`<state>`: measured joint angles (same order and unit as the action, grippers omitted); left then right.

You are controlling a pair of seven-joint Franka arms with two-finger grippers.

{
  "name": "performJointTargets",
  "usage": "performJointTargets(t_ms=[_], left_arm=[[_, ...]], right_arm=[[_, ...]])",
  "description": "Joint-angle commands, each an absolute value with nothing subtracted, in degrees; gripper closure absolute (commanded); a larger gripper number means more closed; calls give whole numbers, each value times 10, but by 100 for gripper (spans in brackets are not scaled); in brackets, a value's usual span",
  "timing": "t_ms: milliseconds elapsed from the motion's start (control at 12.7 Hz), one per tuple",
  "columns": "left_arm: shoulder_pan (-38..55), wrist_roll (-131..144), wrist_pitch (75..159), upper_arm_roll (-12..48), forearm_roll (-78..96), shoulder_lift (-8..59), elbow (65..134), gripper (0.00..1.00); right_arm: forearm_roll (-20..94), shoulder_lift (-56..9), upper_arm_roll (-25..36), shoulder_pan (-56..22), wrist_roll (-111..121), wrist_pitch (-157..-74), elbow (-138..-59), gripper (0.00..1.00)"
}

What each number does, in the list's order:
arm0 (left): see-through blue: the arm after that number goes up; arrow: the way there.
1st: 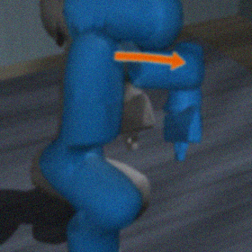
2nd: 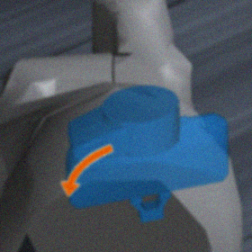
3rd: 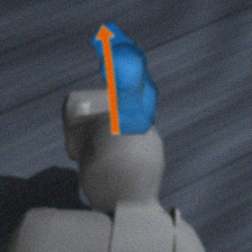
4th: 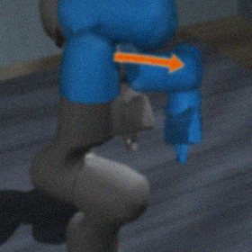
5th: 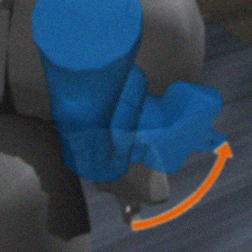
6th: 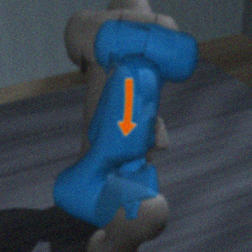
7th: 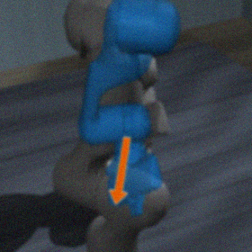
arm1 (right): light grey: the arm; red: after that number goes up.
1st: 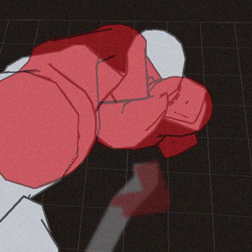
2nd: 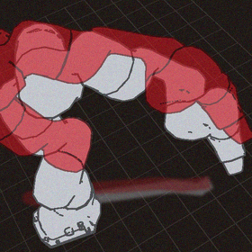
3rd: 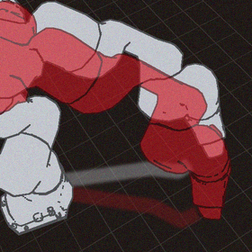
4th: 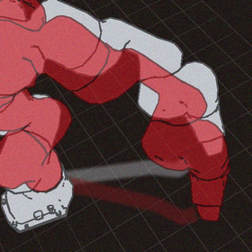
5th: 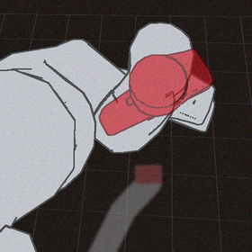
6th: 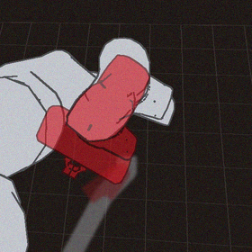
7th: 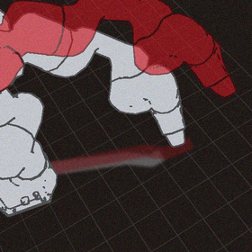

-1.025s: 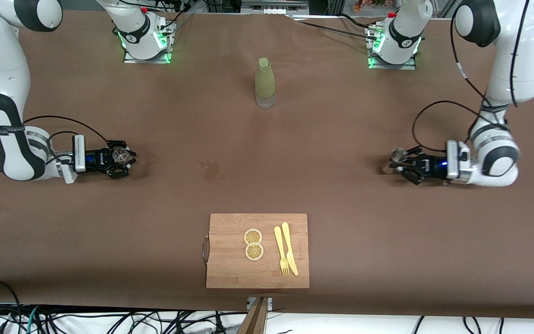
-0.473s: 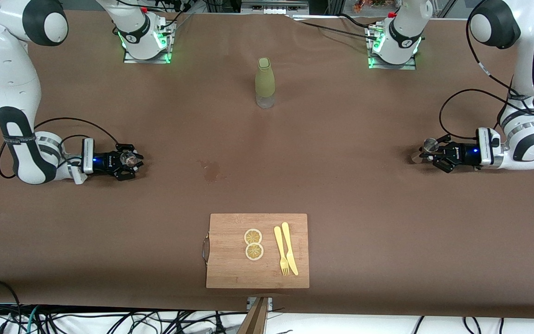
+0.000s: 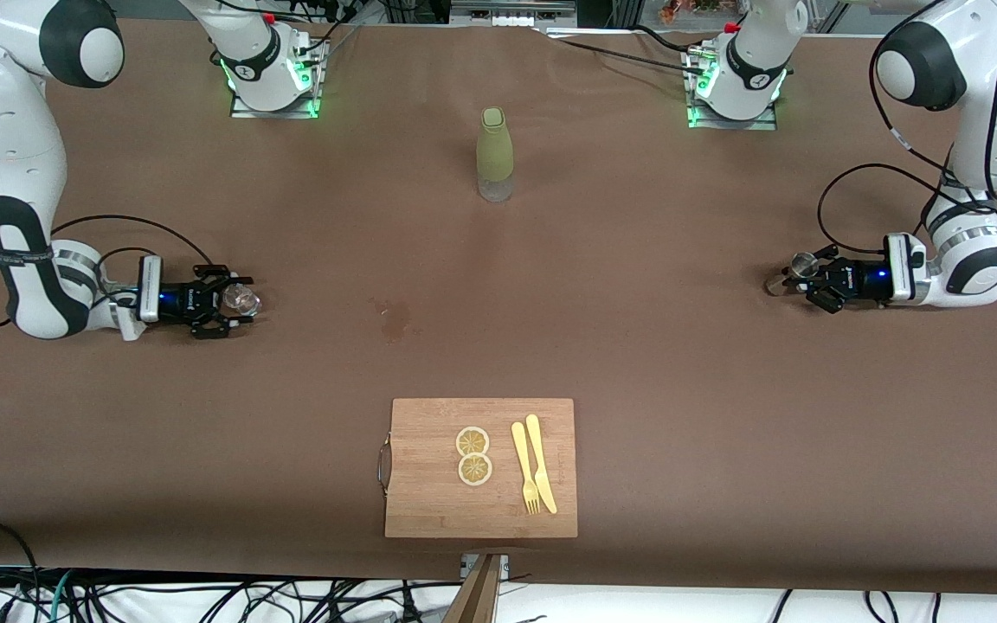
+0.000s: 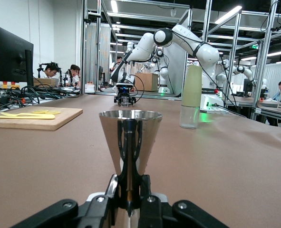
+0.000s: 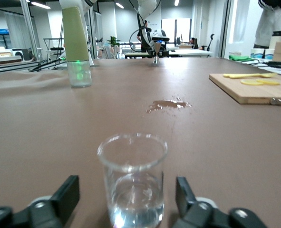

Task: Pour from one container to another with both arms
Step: 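Open both grippers, releasing the jigger and the glass on the table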

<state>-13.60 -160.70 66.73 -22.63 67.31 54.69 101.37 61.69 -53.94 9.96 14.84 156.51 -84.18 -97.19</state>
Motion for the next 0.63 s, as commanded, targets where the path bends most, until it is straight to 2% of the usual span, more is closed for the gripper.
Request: performJointTargets(t_ms=[0,394,473,552], left_arm=[[-134,-1761,649,-235,657,566,1013,100],[-135,-1765,653,-239,657,585,1010,100],[-135,-1765,654,-240,657,586,1009,87],[-135,-1765,654,-240,657,586,1006,55]], right_arm=[[602,-530,131,147,1592,-839,-969,0],[515,-382,170,132,1452,-930,-1047,0],[496,-350,170,128,1408,-951,-1062,0],[481,-334,170,125,1366,-955,-1067,0]])
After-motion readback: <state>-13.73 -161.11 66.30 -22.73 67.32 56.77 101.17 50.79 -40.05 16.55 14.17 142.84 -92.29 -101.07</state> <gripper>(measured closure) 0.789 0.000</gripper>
